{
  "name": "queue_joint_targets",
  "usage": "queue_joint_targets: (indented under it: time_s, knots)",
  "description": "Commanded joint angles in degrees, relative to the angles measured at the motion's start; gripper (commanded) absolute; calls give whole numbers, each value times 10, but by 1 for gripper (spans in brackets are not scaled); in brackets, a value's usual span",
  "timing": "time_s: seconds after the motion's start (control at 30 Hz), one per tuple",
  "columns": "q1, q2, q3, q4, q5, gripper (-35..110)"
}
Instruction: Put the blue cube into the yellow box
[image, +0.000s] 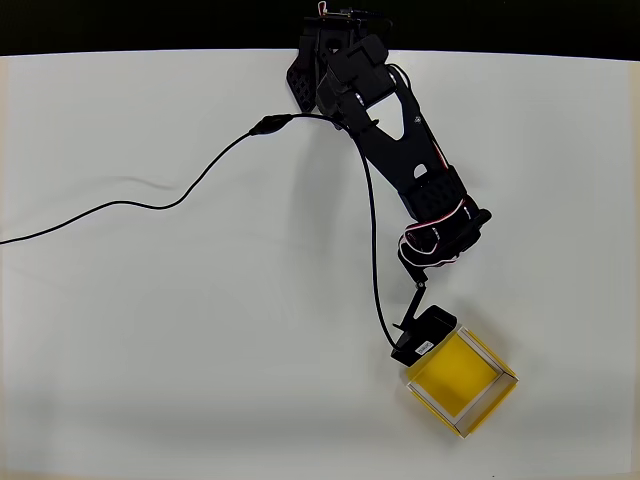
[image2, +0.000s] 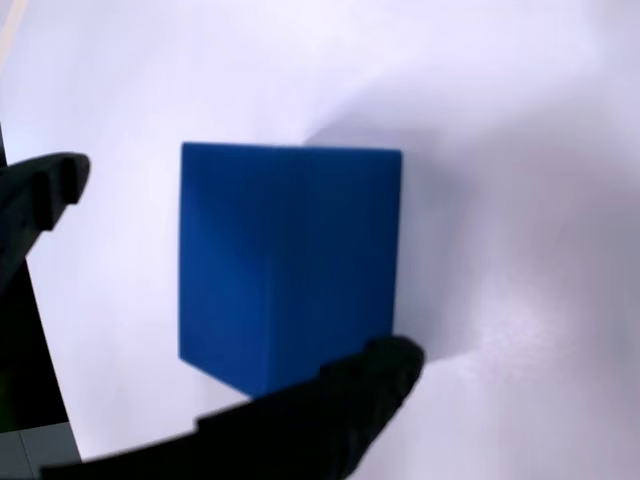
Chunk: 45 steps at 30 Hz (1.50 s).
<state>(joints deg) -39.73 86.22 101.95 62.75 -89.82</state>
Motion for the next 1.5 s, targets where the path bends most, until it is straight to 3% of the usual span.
queue_joint_targets:
  time_s: [0.0, 0.87, 1.47]
  knots:
    - [-20, 22, -40, -8, 4, 56]
    - [-56, -12, 22, -58, 36, 45]
    - [-59, 5, 50, -64, 0, 16]
